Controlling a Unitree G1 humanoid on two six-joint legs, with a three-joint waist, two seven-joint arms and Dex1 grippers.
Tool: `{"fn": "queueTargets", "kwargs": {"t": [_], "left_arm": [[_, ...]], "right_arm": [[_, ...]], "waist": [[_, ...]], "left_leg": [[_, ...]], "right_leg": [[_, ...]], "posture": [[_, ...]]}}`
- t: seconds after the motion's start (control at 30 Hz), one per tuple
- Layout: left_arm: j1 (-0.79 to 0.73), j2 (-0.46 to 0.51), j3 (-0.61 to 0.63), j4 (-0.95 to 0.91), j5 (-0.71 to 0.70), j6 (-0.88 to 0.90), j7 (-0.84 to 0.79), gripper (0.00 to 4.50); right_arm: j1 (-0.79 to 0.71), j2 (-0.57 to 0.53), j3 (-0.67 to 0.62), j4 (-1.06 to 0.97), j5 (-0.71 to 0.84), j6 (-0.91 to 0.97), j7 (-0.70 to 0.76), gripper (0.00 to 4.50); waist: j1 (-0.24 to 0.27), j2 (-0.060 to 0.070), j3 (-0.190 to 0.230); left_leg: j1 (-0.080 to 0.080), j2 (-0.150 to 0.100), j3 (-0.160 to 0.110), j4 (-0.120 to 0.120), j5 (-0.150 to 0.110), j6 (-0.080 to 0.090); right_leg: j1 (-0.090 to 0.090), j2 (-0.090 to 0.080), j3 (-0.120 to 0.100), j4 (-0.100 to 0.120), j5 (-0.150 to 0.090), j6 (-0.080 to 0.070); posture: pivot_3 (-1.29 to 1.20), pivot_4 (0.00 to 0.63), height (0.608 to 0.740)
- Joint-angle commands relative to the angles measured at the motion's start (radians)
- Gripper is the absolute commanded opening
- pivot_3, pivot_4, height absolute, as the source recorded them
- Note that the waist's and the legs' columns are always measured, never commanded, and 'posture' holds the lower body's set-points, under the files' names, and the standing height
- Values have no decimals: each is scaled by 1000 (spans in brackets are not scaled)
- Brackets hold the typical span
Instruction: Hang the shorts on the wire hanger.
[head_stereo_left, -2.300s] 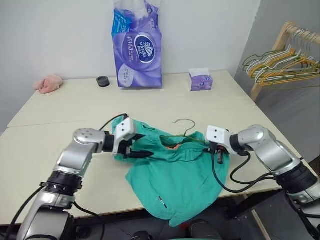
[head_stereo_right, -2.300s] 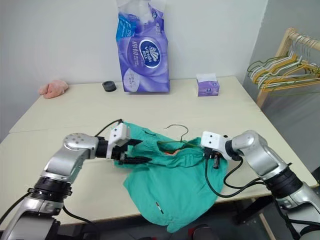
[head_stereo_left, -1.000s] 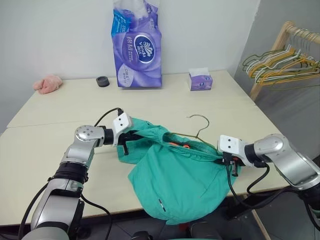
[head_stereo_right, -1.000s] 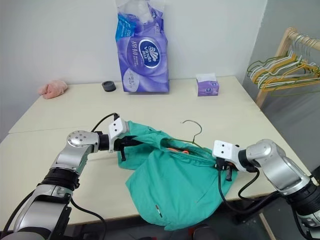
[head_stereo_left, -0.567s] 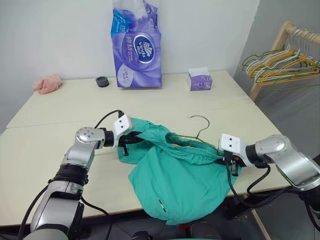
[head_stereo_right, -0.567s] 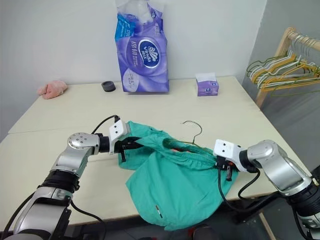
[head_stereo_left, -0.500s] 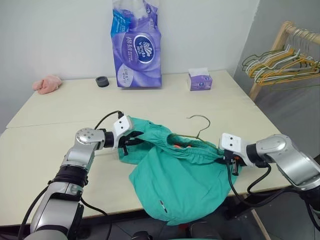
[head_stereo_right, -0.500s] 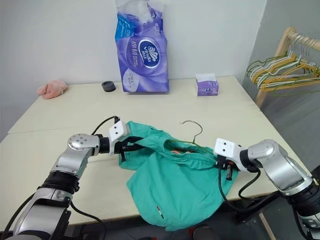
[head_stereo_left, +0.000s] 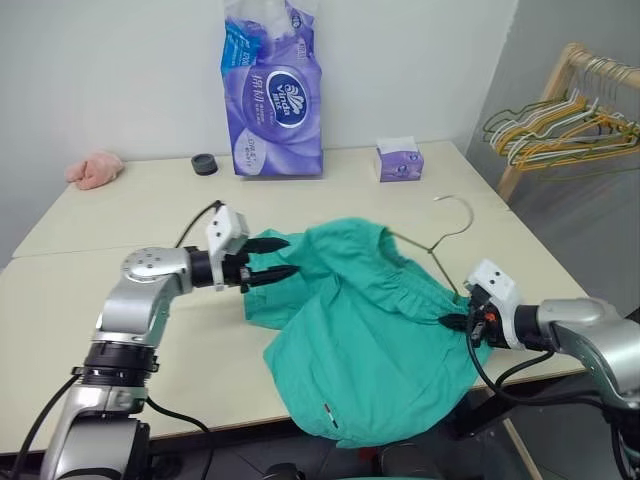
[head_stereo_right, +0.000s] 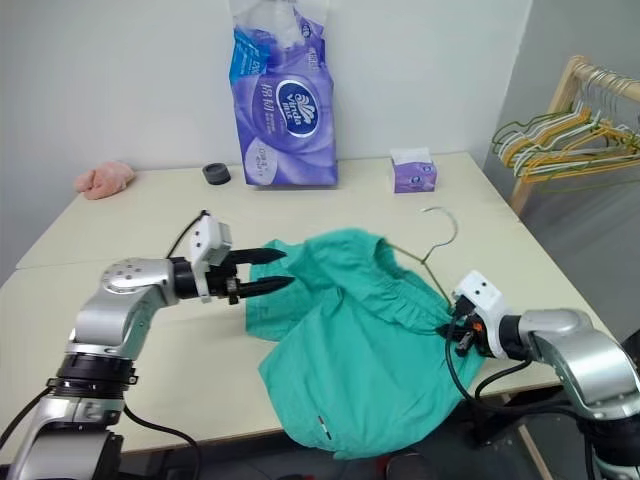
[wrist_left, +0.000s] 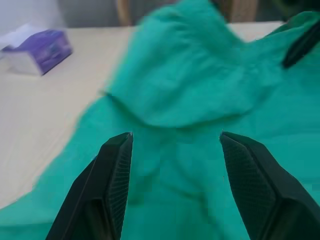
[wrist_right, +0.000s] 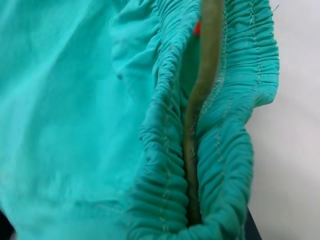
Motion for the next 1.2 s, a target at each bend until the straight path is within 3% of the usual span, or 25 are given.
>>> {"fn": "queueTargets", "kwargs": {"t": [0.03, 0.17, 0.27, 0.5, 0.7, 0.97, 1.2], "left_arm": [[-39, -49, -44, -89, -34, 33, -1, 2931], [-105, -127, -121, -97, -13, 18, -6, 2931], [-157, -200, -169, -72, 13, -19, 7, 2931], [-231, -324, -214, -5, 39, -80, 18, 2931], [-323, -445, -268, 35, 56, -113, 19, 2931], [-409, -574, -285, 72, 108, -130, 123, 2931], [-466, -635, -298, 97, 193, -205, 225, 2931]], "right_arm": [[29, 21, -158, -122, 56, 210, -78, 0], [76, 34, -337, -203, 76, 428, -144, 0], [181, 54, -506, -254, 147, 442, -169, 0], [365, 75, -797, -292, 360, 442, -320, 0], [256, -105, -1019, -98, 550, 442, -668, 0], [-1, -409, -952, 288, 898, 442, -1125, 0], [-183, -628, -743, 686, 941, 442, -1248, 0]], "waist": [[-5, 0, 0], [-16, 1, 1], [-17, 2, 2], [-87, 13, 9], [-171, 19, 19], [-280, 20, 23], [-301, 20, 33]], "left_leg": [[0, 0, 0, 0, 0, 0], [0, 0, 1, -1, 0, 0], [0, -1, 3, 0, 0, 0], [2, 0, 8, 0, -5, 8], [1, -1, 15, 1, -12, 21], [2, 2, 31, 0, -21, 37], [4, 1, 38, 1, -22, 39]], "right_leg": [[0, 0, 0, 0, 0, 0], [0, 3, 1, 0, 0, 0], [2, 4, 1, -1, -2, 2], [6, 6, 6, -3, -6, 6], [8, 5, 13, -9, -8, 8], [17, 5, 16, -20, -13, 9], [22, 1, 18, -25, -16, 13]], "posture": [[-314, 14, 740], [-374, 30, 740], [-418, 42, 740], [-508, 64, 740], [-595, 79, 740], [-607, 80, 740], [-579, 83, 740]]}}
